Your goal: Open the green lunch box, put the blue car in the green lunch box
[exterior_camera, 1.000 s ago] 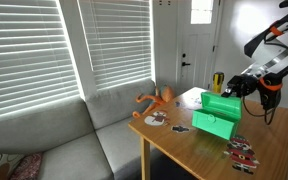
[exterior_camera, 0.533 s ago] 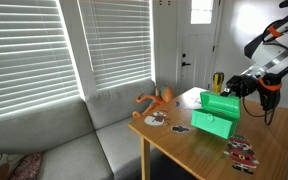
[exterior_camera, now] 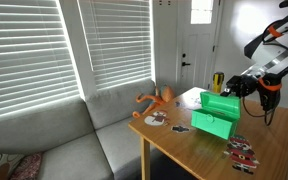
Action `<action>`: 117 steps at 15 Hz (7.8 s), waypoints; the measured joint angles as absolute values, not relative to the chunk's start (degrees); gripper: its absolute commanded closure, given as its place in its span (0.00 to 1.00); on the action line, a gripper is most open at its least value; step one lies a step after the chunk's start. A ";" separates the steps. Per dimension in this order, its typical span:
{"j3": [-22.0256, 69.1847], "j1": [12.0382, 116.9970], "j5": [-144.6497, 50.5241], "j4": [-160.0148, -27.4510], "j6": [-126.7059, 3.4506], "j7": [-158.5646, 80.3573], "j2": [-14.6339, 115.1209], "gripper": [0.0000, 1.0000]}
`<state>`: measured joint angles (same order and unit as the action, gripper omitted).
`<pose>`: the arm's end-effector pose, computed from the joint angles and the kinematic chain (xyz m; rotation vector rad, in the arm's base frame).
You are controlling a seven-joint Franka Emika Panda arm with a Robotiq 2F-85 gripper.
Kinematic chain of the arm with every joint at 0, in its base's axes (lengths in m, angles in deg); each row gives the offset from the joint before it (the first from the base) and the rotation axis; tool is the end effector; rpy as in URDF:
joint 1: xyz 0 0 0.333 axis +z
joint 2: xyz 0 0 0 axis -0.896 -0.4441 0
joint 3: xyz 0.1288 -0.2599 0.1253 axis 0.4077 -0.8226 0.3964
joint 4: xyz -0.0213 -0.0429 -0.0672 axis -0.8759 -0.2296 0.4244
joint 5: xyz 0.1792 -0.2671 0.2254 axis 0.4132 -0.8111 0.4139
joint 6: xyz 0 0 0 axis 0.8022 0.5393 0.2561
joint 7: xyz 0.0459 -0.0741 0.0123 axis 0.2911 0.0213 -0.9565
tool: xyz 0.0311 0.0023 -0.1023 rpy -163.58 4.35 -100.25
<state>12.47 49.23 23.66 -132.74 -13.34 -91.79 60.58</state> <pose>0.4506 -0.1347 0.3211 -1.7963 0.1995 -0.0937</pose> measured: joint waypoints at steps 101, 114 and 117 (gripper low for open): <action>12.54 49.32 -4.91 -126.25 -28.08 -87.42 68.37 0.00; 12.91 49.74 -28.13 -119.38 -41.65 -102.44 65.90 0.00; 13.29 49.74 -30.68 -119.41 -48.91 -107.34 64.41 0.00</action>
<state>13.29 49.74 -30.68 -119.41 -48.91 -107.34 64.41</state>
